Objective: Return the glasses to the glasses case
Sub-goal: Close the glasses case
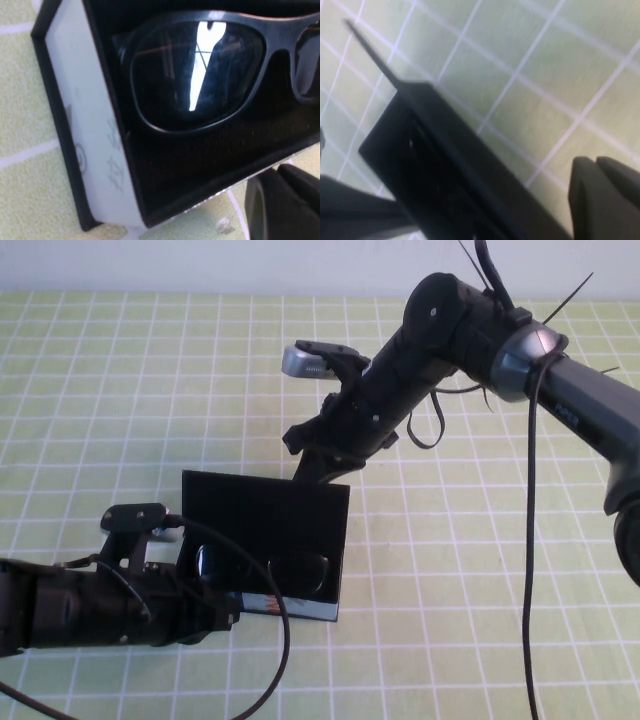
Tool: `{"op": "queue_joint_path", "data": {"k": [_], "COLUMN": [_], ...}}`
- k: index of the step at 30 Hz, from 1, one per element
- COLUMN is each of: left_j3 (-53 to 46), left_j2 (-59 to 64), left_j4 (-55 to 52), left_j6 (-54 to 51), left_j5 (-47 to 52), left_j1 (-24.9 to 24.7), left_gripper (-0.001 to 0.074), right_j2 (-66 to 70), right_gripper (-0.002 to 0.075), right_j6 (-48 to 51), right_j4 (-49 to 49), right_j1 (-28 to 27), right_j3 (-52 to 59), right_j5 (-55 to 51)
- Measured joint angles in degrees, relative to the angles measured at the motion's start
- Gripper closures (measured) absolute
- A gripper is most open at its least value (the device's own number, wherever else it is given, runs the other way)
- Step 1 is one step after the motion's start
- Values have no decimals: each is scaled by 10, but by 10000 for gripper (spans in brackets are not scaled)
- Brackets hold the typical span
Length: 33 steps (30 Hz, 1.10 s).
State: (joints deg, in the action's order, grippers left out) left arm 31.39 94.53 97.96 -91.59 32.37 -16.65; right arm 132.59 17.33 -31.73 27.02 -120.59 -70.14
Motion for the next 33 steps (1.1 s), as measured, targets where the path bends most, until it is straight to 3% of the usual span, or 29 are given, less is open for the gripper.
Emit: {"op": "queue_joint_path", "data": {"k": [6,13,17,25,33], "left_j3": [0,0,0,-38,-100], "left_j2": [0,-3,-37,-225,-456], "left_j4": [0,0,-43,-170,-186], "left_j6": [0,-7,43,166,179], "left_j5": [-2,-20,-37,-66,-81], "left_j1": [0,-1,-1,-1,-1], "left_gripper": [737,737,737,737,737], "right_j2": [-32,-85,-90,-89,-92], "right_gripper": [737,737,737,737,737], "right_j6": [12,16,16,16,32], "right_j4": [-8,-2,7,16,15], "right_j1": [6,51,72,91,91], "right_j3": [48,107,145,194,194], "right_j5": [0,1,1,1,3]}}
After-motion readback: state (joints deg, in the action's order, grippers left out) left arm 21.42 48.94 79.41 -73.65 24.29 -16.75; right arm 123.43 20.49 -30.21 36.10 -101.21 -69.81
